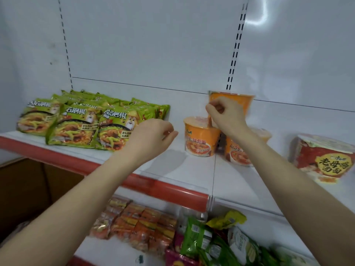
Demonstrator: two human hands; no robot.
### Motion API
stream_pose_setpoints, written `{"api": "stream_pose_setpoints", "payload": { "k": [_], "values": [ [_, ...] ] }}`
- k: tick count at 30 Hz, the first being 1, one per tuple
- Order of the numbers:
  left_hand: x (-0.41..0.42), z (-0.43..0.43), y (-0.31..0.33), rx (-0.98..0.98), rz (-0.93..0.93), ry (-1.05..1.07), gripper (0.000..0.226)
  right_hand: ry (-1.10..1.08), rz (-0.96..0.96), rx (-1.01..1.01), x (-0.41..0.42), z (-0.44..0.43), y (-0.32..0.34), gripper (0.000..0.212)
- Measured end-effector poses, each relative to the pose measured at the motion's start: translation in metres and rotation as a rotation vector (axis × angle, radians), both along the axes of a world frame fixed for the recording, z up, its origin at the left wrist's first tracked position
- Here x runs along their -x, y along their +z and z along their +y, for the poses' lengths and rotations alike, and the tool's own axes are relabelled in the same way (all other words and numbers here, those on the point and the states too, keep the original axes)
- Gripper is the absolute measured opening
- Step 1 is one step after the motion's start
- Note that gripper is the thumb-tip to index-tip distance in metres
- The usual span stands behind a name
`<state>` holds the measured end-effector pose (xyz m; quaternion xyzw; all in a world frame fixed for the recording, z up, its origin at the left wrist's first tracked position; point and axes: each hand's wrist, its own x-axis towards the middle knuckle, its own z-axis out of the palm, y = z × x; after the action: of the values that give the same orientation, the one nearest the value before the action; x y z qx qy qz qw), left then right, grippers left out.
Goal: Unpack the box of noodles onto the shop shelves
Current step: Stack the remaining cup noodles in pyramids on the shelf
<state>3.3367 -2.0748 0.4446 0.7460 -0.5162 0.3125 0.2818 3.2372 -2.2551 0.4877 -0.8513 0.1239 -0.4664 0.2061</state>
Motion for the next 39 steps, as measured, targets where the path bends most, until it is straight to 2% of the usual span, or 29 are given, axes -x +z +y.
{"api": "stream_pose_setpoints", "payload": {
  "k": [5,10,16,24,28,35,39],
  "values": [
    [-0.020,0.070,-0.010,-0.065,0.013,0.057,0.048,0.079,0.036,0.018,-0.053,0.063,-0.004,0.017],
    [-0.048,0.152,-0.021,-0.131,0.063,0.089,0.046,0.142,0.064,0.004,-0.100,0.143,-0.018,0.020],
    [-0.096,0.242,-0.043,-0.187,0.090,0.199,0.032,0.175,0.074,-0.041,-0.143,0.219,-0.038,0.018],
    [-0.161,0.289,-0.056,-0.157,0.170,0.283,0.027,0.211,0.201,0.043,-0.201,0.263,-0.051,0.025],
    [-0.195,0.285,-0.057,-0.156,0.175,0.335,0.027,0.247,0.286,0.157,-0.241,0.266,-0.049,0.029],
    [-0.256,0.283,-0.052,-0.180,0.237,0.416,0.028,0.223,0.660,0.521,-0.294,0.267,-0.053,0.044],
    [-0.292,0.275,-0.050,-0.191,0.242,0.408,0.033,0.129,0.667,0.643,-0.300,0.267,-0.056,0.049]
  ]
}}
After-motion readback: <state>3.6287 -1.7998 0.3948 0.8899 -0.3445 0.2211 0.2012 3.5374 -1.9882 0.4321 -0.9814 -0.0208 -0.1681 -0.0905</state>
